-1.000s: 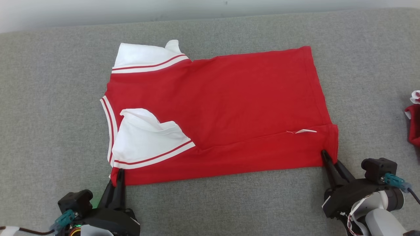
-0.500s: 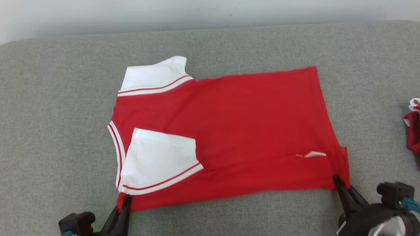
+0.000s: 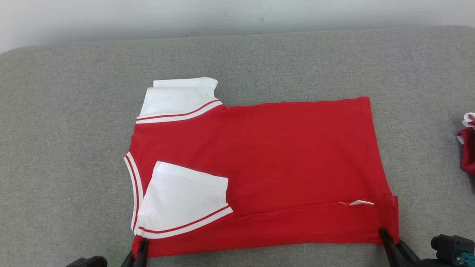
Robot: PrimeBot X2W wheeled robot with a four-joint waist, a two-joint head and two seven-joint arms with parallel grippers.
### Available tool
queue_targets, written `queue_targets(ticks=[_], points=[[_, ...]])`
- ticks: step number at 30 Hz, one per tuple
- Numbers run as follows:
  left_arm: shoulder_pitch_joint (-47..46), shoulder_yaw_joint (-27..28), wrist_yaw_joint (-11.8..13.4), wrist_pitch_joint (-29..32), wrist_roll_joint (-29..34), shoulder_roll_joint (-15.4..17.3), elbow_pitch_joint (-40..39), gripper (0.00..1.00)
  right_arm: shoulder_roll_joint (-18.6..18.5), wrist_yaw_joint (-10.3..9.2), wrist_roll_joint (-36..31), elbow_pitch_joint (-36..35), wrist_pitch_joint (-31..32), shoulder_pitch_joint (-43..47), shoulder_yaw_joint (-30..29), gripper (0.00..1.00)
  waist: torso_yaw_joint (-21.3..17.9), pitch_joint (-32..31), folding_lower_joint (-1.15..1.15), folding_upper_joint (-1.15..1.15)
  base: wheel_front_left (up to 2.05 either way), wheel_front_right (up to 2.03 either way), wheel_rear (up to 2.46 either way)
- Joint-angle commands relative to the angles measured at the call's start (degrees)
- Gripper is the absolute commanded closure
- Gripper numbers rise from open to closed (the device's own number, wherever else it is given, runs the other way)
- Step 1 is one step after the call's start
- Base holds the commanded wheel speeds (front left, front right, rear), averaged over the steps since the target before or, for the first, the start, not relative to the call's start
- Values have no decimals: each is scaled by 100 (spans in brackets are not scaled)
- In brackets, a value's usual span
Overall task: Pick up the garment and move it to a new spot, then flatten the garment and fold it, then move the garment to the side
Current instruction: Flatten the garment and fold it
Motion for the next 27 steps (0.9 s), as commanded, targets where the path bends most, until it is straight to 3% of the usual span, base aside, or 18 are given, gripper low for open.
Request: queue_targets(ticks=[1, 2, 17, 27], points=[[21, 0, 22, -21, -67, 3, 5, 44, 26, -6, -49, -32, -25, 13, -58, 0, 3, 16, 0, 0, 0, 0, 0], [-4, 14, 8, -47, -66, 19, 51, 0, 65, -6, -63, -49, -34, -8, -82, 0, -3, 22, 0, 0, 0, 0, 0], [-576, 254, 289, -782, 645, 206, -360, 0, 292, -6, -538, -468, -700, -498, -747, 0, -71, 35, 0, 0, 0, 0, 0], [-2455, 91, 60, -341, 1223, 591, -351, 0, -92, -6, -564, -228, -1098, -1626, -643, 0, -117, 335, 0, 0, 0, 0, 0]])
